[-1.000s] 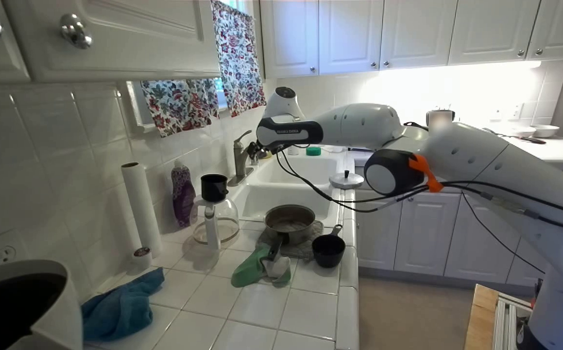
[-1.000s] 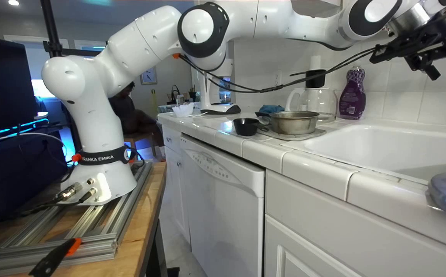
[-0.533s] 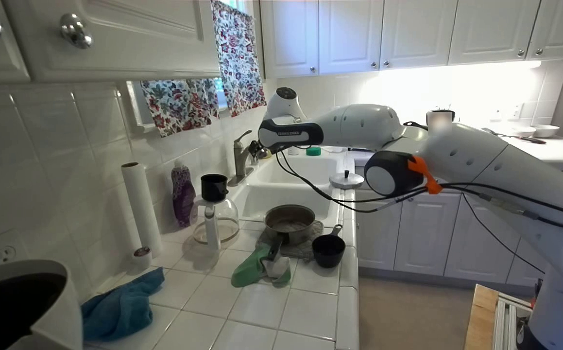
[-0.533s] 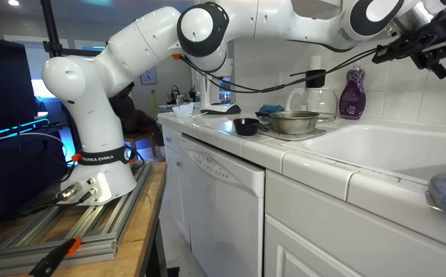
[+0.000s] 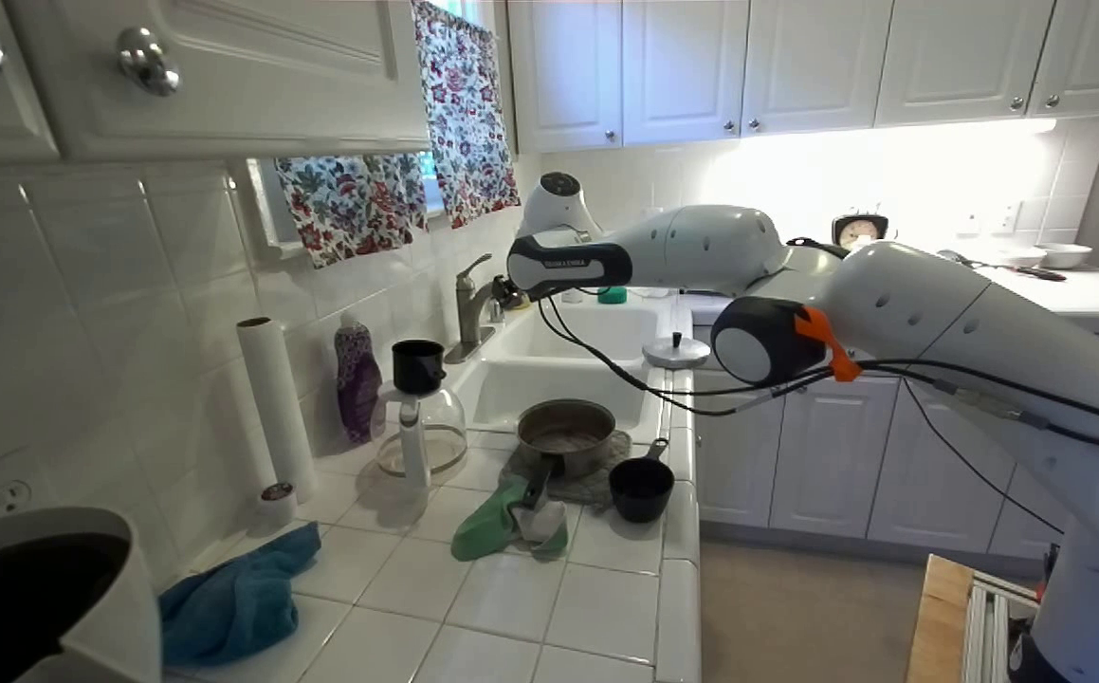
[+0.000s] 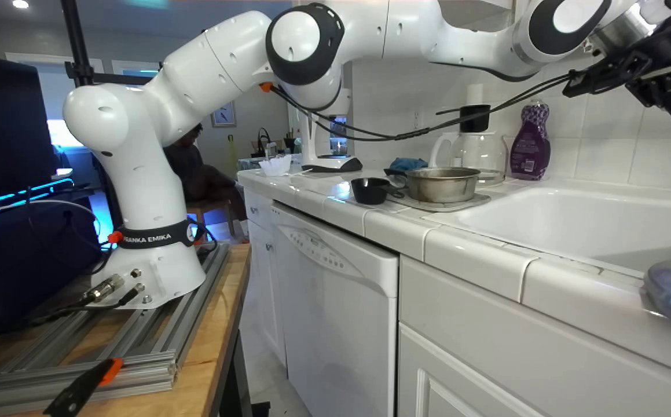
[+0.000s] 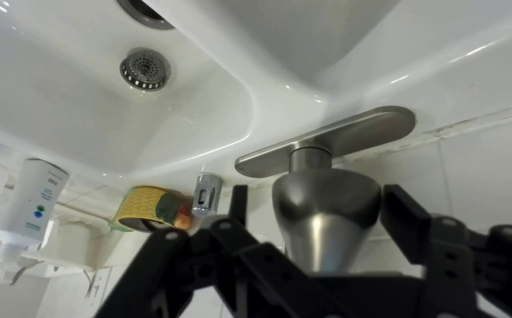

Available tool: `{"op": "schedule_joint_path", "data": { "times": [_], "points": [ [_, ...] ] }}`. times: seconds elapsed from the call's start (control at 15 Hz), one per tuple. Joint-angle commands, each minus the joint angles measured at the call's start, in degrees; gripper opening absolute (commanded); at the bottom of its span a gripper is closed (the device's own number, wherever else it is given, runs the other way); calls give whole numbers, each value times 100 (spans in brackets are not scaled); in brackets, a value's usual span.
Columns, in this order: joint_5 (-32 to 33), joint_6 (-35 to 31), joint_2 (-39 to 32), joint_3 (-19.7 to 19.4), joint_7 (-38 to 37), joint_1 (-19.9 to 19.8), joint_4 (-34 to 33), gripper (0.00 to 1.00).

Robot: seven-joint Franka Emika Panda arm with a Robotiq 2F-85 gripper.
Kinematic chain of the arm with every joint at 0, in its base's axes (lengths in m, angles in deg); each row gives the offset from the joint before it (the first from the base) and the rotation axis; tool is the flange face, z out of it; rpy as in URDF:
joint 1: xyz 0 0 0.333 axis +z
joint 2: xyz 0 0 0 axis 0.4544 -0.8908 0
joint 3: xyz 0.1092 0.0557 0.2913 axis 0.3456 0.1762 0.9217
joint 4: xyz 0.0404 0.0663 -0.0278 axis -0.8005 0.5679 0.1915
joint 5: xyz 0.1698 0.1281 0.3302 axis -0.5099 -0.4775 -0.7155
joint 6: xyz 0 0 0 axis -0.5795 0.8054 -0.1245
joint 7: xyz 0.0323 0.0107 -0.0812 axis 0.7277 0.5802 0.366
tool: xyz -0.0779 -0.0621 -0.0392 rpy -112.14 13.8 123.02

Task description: Turn the tap faucet to the right, then move the lid of the pot to the left

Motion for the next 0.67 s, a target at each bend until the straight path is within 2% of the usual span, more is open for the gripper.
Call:
{"op": "schedule_joint_path", "data": {
  "times": [0.0,0.07,0.13,0.2,0.6],
  "points": [
    [76,-72,-20,-178,-309,48,6,90],
    [82,-67,-18,-220,-361,45,11,95],
    [81,-60,-18,-257,-416,40,16,92],
    [82,-44,-14,-301,-490,33,24,99],
    [133,35,-24,-601,-990,20,71,100]
  ]
}}
